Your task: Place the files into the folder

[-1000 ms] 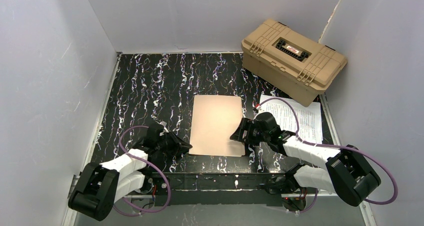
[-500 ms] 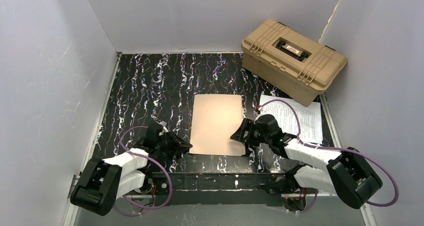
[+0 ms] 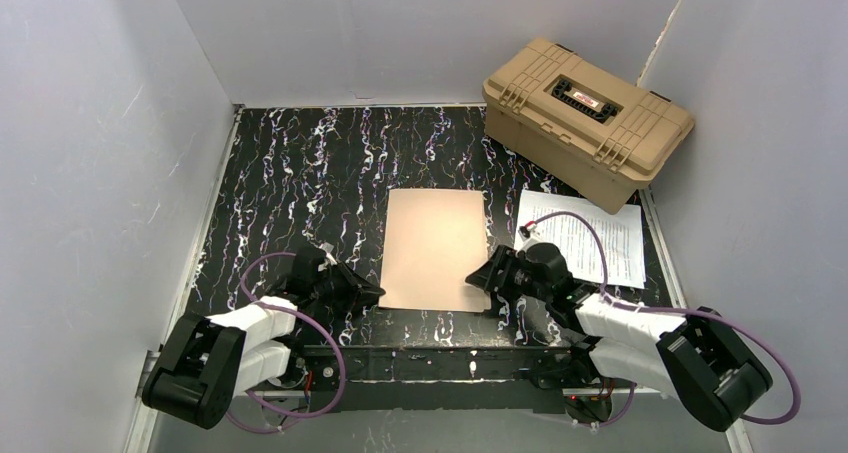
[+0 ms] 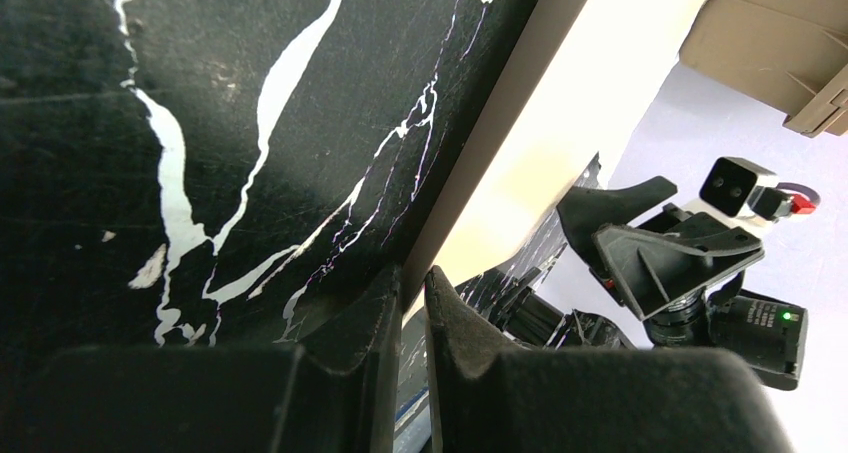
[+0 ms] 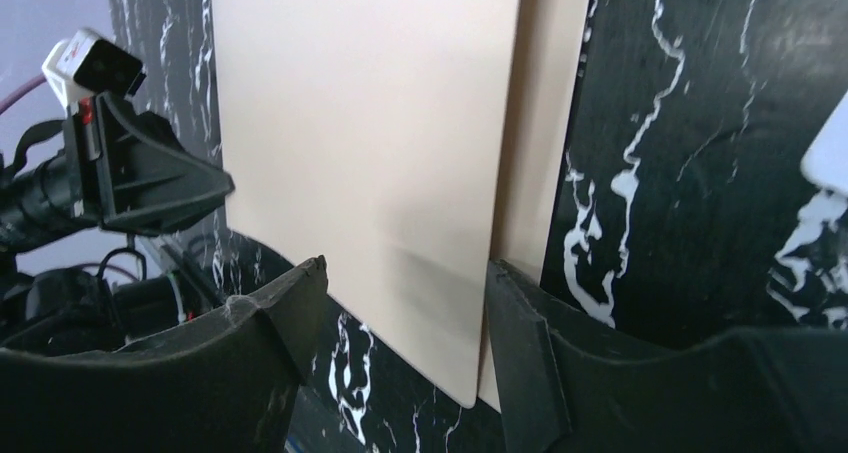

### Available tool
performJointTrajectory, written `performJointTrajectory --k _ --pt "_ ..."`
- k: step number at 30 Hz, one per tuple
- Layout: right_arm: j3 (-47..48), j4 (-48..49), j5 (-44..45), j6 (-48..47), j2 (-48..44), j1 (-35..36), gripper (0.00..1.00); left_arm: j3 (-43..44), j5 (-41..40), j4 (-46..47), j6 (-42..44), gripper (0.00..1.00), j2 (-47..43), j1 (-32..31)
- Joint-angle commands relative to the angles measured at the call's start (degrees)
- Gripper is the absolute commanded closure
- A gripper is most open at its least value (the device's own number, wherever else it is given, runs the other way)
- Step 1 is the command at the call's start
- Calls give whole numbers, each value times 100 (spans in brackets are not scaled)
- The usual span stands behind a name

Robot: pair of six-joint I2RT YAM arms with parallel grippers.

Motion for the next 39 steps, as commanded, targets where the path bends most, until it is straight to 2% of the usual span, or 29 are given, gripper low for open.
performJointTrajectory --k 1,13,26,33,37,39 --pt "-414 450 -414 390 -335 82 32 -424 -1272 -1387 297 100 383 39" --pt "-973 1544 -416 898 -838 78 40 -413 -1226 -1361 327 100 447 38" --pt "-749 2504 -596 971 -139 81 53 -365 -1094 -1308 440 100 474 40" --pt "-586 2623 -717 934 -1 85 75 -355 -1030 -1308 513 100 369 39" --pt "-424 2284 -722 790 -201 78 99 -328 -976 -1360 579 100 239 39" --pt "-287 2058 -730 689 -322 80 99 -253 -978 -1497 683 100 132 38"
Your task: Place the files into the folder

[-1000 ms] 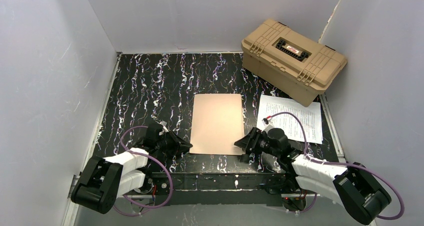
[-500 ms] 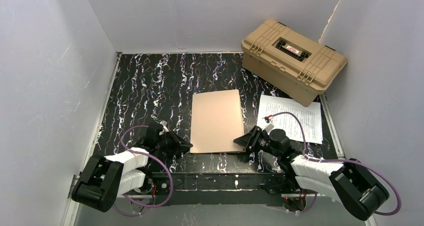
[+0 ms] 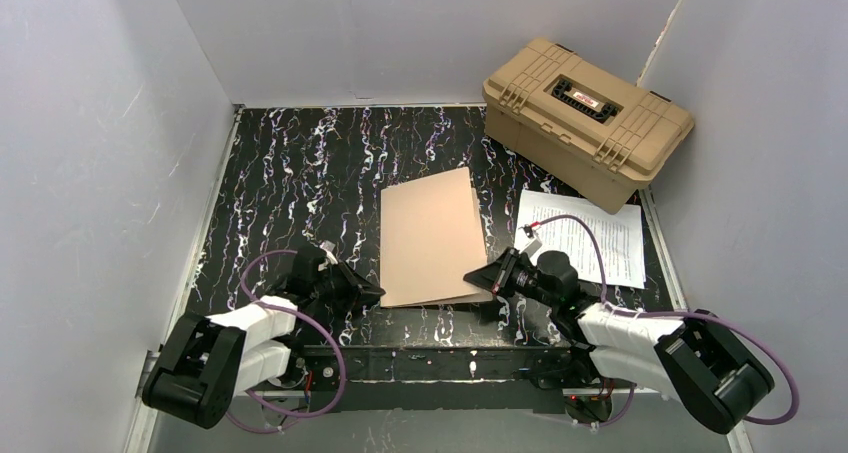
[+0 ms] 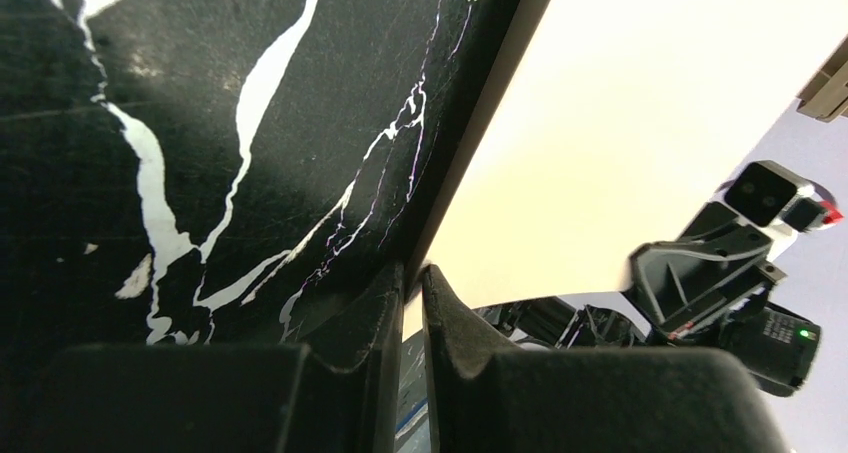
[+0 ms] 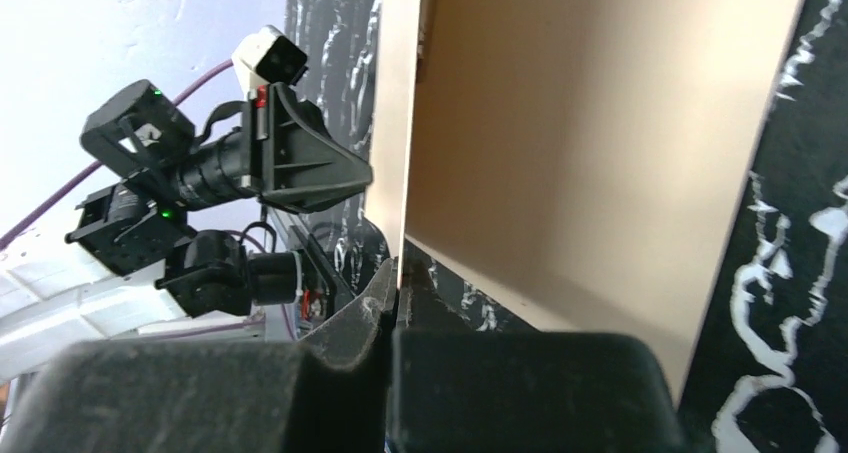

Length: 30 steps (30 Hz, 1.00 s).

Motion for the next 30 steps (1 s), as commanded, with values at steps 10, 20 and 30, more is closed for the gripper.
performJointTrajectory --k 10,20,30 --pt "1083 -1244 -153 -721 -593 30 99 356 -1049 -2778 826 69 -922 46" --pt "2507 -2948 -360 -2025 -95 33 99 1489 -1061 -3912 1606 36 -1140 40" --pt "3898 -4055 -660 -3055 636 39 99 2891 -1207 -4852 2652 11 -815 -39"
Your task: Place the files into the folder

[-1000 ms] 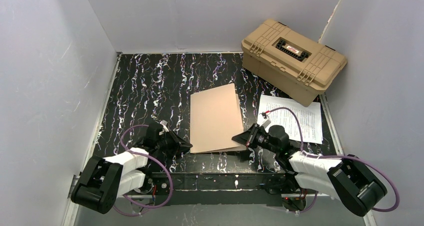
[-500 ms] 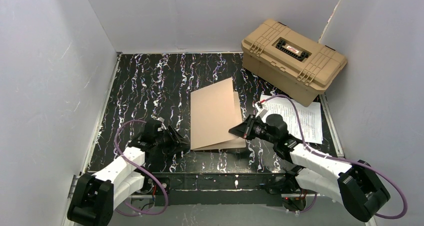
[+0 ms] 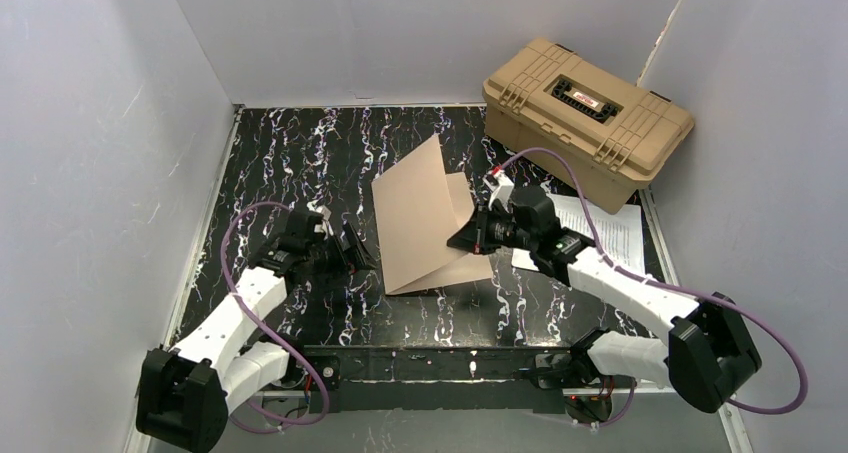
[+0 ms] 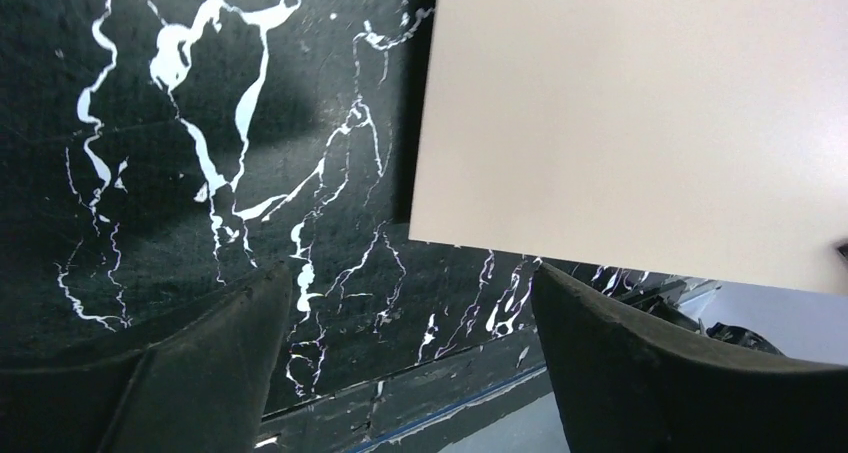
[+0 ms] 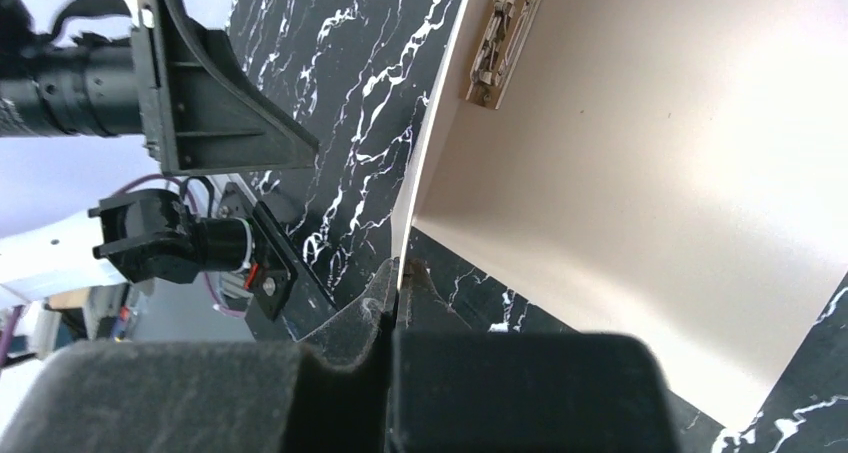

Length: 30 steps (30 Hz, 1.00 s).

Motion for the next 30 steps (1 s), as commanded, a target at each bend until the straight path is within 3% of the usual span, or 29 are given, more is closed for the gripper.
performJointTrajectory --k 1,4,13,23,30 --pt "735 -590 -165 -789 255 39 99 579 -117 -687 632 9 125 -79" --pt "1079 -951 -179 -1054 424 65 99 974 -42 -936 856 4 192 -115" --pt "2110 -2147 189 -1899 795 480 99 1513 116 -1193 1015 2 207 -129" --pt "3493 -3721 1579 -2426 1097 1400 99 2448 710 -1187 922 2 312 -132" --pt "4195 -4535 2805 -2224 1330 2300 99 3030 710 -1146 513 2 413 -123"
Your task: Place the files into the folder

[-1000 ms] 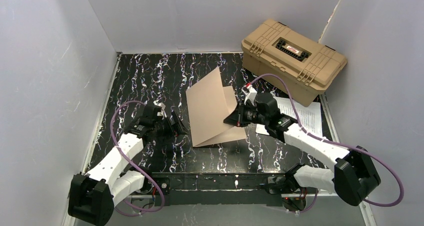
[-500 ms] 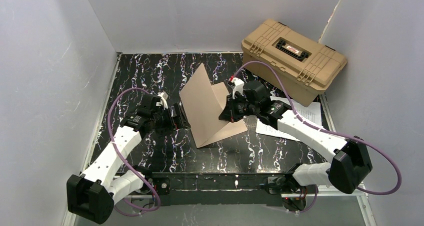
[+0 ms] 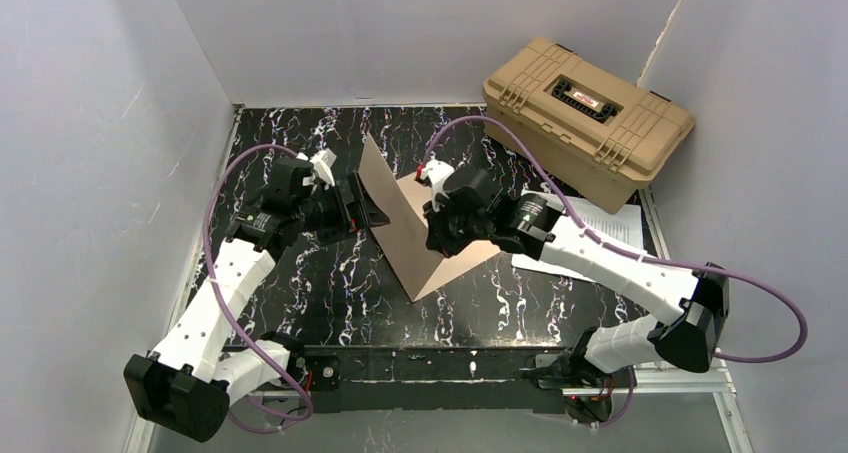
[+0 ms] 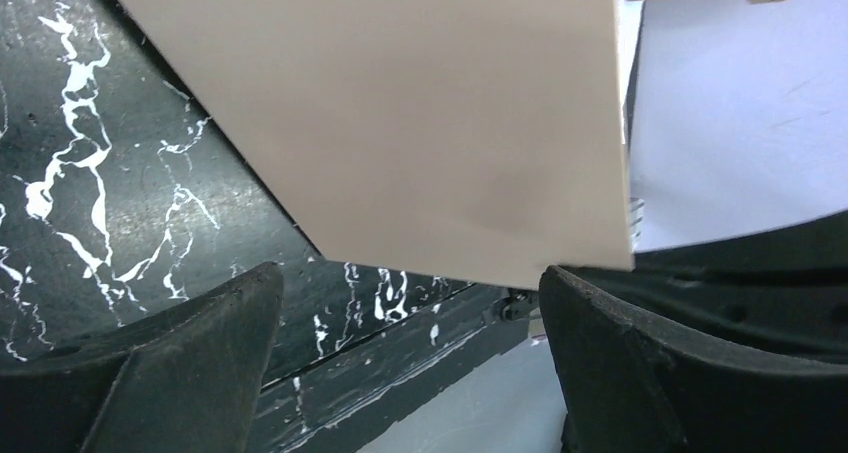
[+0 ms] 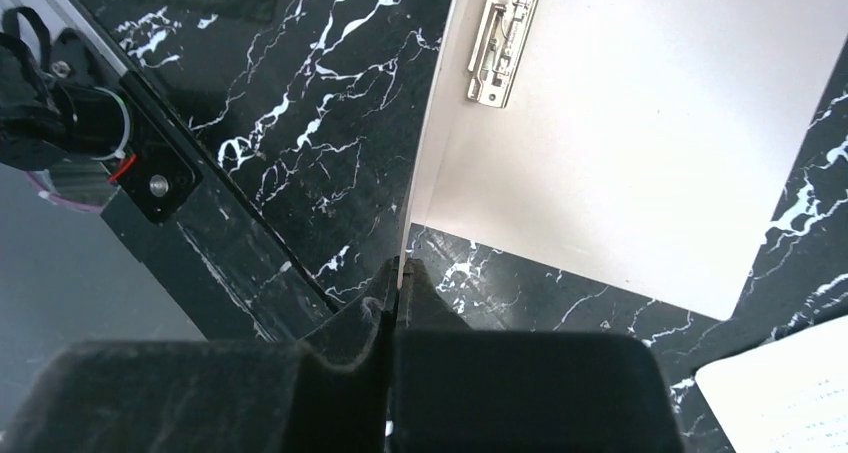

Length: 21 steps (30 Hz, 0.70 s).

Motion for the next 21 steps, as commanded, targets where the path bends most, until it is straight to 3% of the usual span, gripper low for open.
performJointTrajectory --k 1,10,18,21 --pt "612 -598 1088 12 184 518 99 343 99 -1 -375 2 -6 -18" --pt "928 -886 2426 413 459 1642 99 547 -626 -56 -1205 2 -81 -17" --pt "1480 -1142 3734 678 1009 2535 99 614 -919 -324 -1279 2 -84 -13" --pt "1797 -1279 4152 759 1350 2744 99 645 -899 -471 -1159 9 -19 -11"
